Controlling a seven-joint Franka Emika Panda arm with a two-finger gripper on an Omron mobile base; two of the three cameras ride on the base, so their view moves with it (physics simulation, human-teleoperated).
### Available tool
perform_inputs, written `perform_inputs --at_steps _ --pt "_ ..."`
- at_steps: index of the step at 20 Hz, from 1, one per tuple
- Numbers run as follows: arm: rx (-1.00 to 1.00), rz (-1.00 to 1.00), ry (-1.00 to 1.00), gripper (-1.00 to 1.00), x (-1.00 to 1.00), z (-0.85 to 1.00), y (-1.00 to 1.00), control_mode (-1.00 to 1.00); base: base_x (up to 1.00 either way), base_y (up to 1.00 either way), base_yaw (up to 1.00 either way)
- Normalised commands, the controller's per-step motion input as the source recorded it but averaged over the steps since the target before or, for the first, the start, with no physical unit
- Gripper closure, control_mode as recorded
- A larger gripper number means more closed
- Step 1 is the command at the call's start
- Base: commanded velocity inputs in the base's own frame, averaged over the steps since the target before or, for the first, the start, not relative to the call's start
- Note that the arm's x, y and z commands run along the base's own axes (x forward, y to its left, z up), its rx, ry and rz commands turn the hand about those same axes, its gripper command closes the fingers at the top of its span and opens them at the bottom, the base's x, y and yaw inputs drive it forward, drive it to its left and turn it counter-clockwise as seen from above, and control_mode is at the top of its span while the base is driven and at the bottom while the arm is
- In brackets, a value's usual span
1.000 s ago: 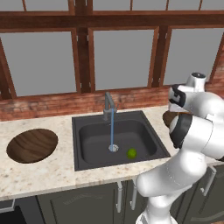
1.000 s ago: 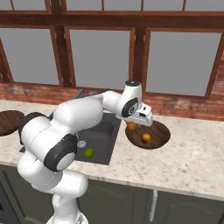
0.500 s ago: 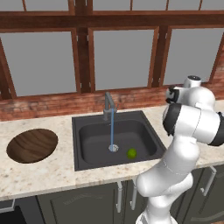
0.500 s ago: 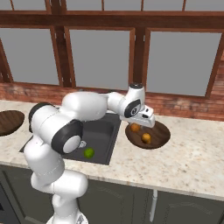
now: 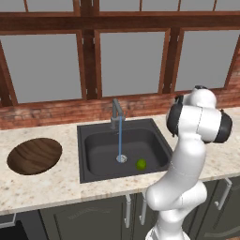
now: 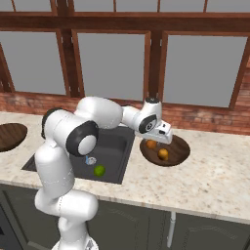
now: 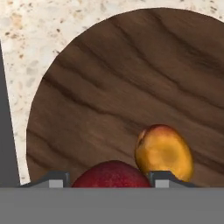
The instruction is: Pick the mangos from the sink and place them in one bowl. Place the lime in the other bowl. Then turn off the sink faucet.
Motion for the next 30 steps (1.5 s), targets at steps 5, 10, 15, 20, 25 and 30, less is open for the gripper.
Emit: perform_inputs --at_steps 5,10,15,20,25,30 --pt "0.0 0.0 0.0 1.0 0.31 -0.35 -0.06 -1.0 0.0 0.0 0.0" --pt "0.0 0.0 0.0 1.0 0.26 -0.32 -0.1 -1.0 0.0 0.0 0.0" --pt "0.0 0.0 0.0 1.0 0.21 -0.25 -0.11 -1.0 0.0 0.0 0.0" --pt "0.0 0.0 0.0 -1.0 0.15 -0.16 -0.05 -1.0 0.0 0.0 0.0" --pt "0.01 0.0 -0.01 -1.0 0.01 -0.02 -0.17 -1.0 0.0 0.0 0.0" --pt "0.03 0.0 -0.1 -1.0 -0.03 0.18 -0.21 -1.0 0.0 0.0 0.0"
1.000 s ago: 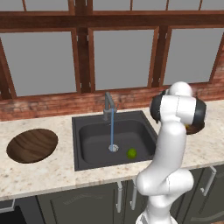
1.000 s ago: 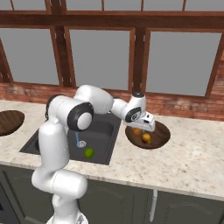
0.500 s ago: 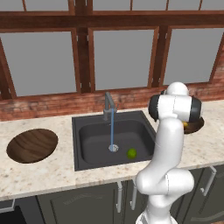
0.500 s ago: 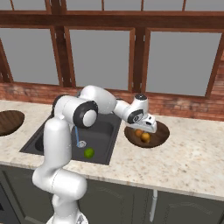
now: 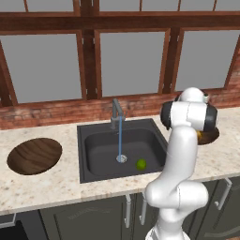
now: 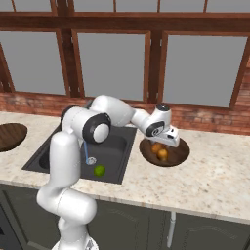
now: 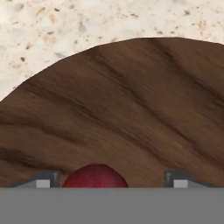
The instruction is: Pick the mangos from the sink and place them in one bowl. Place the lime in the other bowl. Then turn off the sink faucet.
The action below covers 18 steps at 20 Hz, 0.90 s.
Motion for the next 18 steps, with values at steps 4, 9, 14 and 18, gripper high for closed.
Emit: perform_inputs --at_steps 4,9,14,18 --pt "0.02 0.0 -0.16 -1.0 -0.17 0.37 -0.14 -1.0 0.0 0.0 0.0" --pt "0.01 0.0 -0.2 -1.0 -0.55 0.75 -0.01 -1.0 0.0 0.0 0.0" --pt "0.0 -0.01 -0.11 -1.0 -0.78 0.72 0.01 -1.0 0.0 0.0 0.0" --pt "0.0 -0.04 0.0 -1.0 -0.89 0.7 0.09 -1.0 0.0 0.0 0.0"
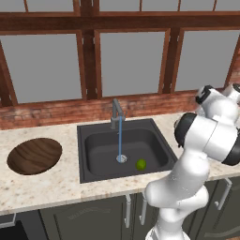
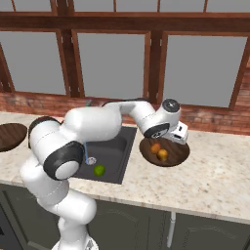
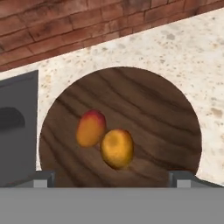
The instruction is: Pick the mangos from the sink and place them in one bowl. Place the lime in the other bowl. Then turn off the sink faucet.
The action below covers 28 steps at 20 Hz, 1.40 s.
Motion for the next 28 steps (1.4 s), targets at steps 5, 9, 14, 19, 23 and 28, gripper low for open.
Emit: perform_inputs --at_steps 5,9,14,19,23,28 --pt "0.0 -0.06 0.02 -1.0 -0.84 0.85 0.25 -1.0 0.0 0.0 0.0" --pt "0.0 -0.1 0.13 -1.0 -0.72 0.68 0.42 -1.0 0.0 0.0 0.0" --pt "0.0 -0.13 0.2 -1.0 -0.68 0.53 0.47 -1.0 0.0 0.0 0.0" --pt "0.0 -0.12 0.23 -1.0 -0.55 0.29 0.48 -1.0 0.0 0.0 0.0" --pt "0.0 -0.03 0.14 -1.0 -0.43 0.18 0.6 -1.0 0.0 0.0 0.0" --pt "-0.01 0.05 0.0 -1.0 -0.22 0.0 0.78 -1.0 0.0 0.0 0.0"
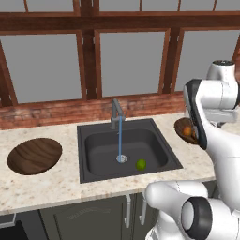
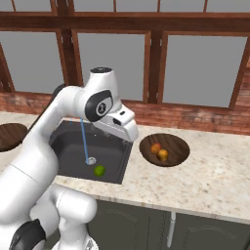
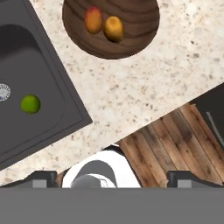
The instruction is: Pick the mangos from the sink and place them in one bowl. Place the lime in the other bowl. Then turn off the sink faucet.
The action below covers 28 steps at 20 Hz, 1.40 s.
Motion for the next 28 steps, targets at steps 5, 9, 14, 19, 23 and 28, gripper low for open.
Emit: perform_inputs --at_steps 5,9,14,19,23,28 --pt "0.0 0.19 0.0 -1.0 -0.03 -0.02 0.86 -1.0 0.0 0.0 0.0" --pt "0.0 0.24 0.0 -1.0 0.01 -0.11 0.74 -1.0 0.0 0.0 0.0" --pt "0.0 0.21 0.03 -1.0 0.18 -0.23 0.46 -1.0 0.0 0.0 0.0" --pt "0.0 0.22 0.09 -1.0 0.31 -0.36 0.4 -1.0 0.0 0.0 0.0" --pt "0.0 0.2 0.14 -1.0 0.33 -0.37 0.41 -1.0 0.0 0.0 0.0" --pt "0.0 0.18 0.17 -1.0 0.26 -0.35 0.26 -1.0 0.0 0.0 0.0"
